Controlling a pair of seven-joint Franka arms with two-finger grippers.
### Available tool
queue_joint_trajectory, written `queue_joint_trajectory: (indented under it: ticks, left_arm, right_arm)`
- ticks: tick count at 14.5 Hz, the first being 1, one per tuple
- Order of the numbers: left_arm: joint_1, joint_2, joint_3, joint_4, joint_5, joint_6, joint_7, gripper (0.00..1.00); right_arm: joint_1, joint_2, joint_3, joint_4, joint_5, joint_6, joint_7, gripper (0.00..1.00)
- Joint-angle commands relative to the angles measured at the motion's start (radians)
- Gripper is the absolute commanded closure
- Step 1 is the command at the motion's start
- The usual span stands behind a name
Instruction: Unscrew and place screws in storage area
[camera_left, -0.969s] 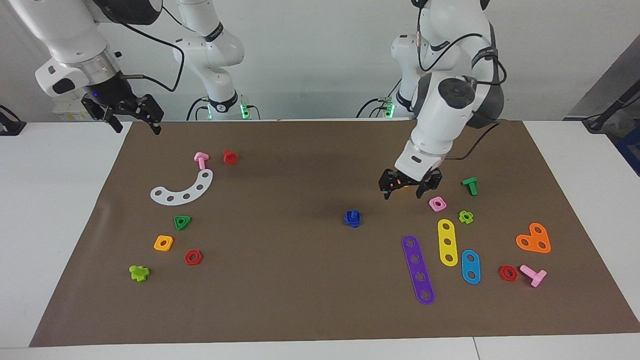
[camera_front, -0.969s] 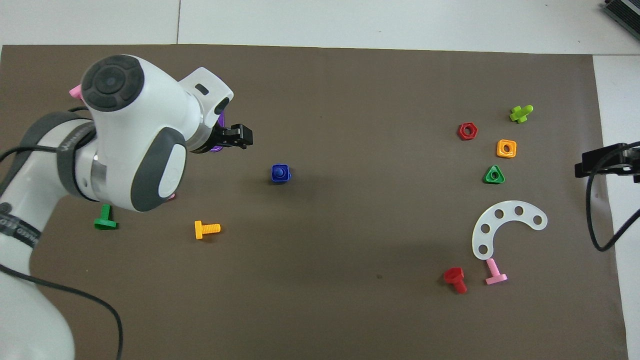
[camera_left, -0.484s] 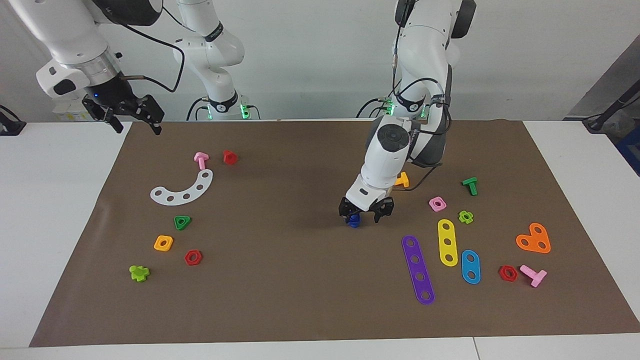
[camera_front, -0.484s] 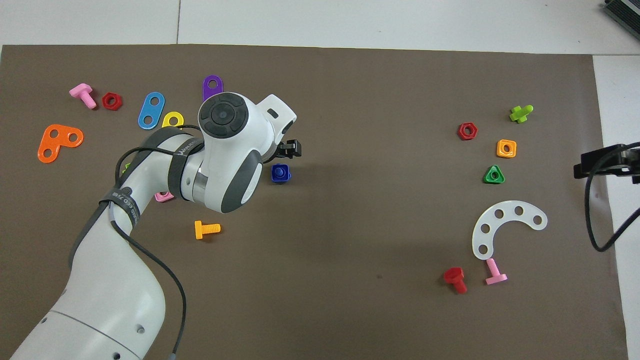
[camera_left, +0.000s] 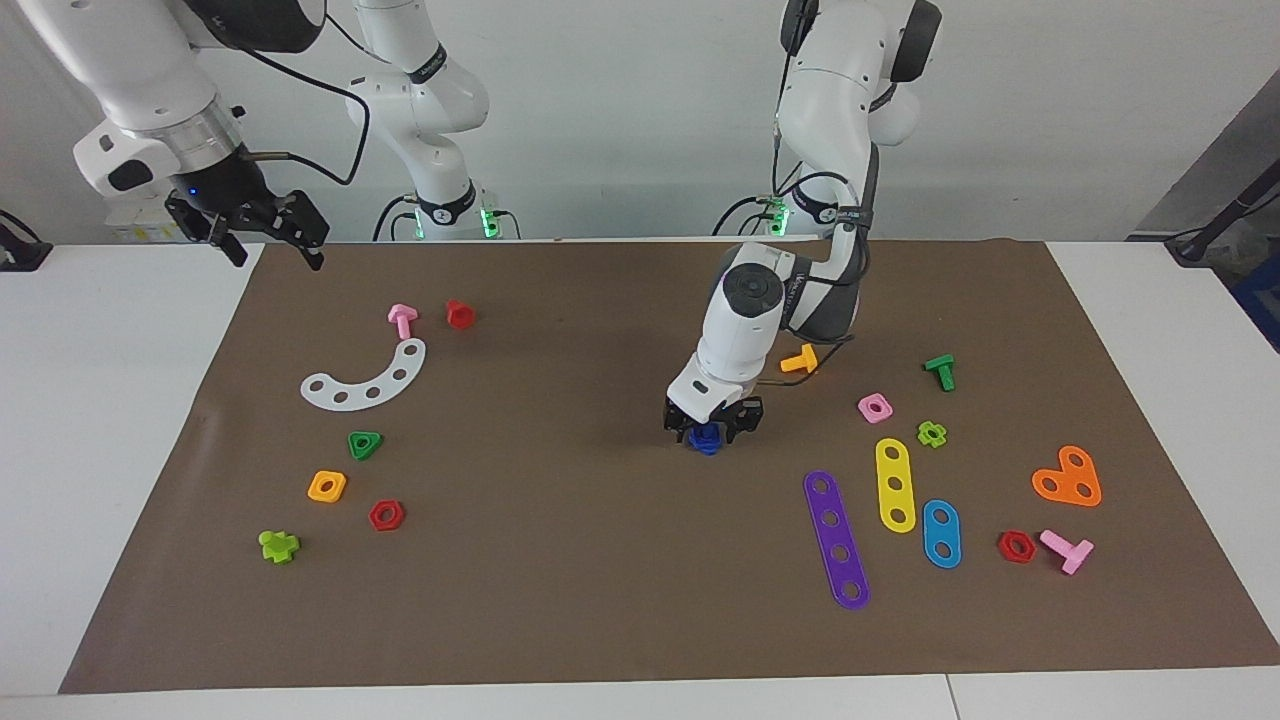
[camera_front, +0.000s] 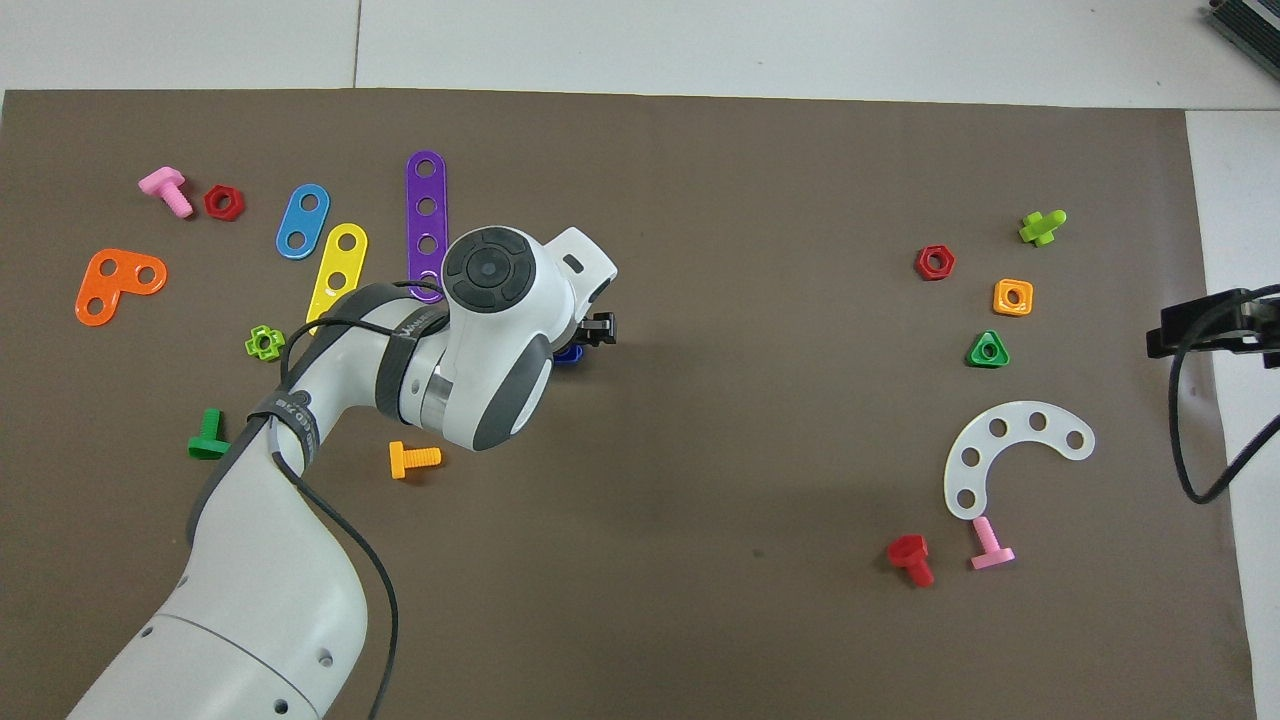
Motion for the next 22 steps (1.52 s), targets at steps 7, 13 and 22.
queue_joint_trajectory:
  ticks: [7,13,22]
  left_arm:
    - [-0.013,-0.025,0.022,-0.014,0.047,-0.022,0.038,0.29]
    - [-0.012,-0.027,0.021,-0.016,0.052,-0.048,0.039,0.62]
    - [0.011,0.018,0.028,0.194,-0.056,-0.269,0.031,1.0]
  right_arm:
    - [-0.011,-0.039,0.008,-0.051,-0.015,0.025,-0.027,0.0]
    - [-0.012,-0.039,0.008,-0.051,-0.015,0.025,-0.027,0.0]
    - [-0.011,-0.04,0.008,-0.057,-0.015,0.025,-0.027,0.0]
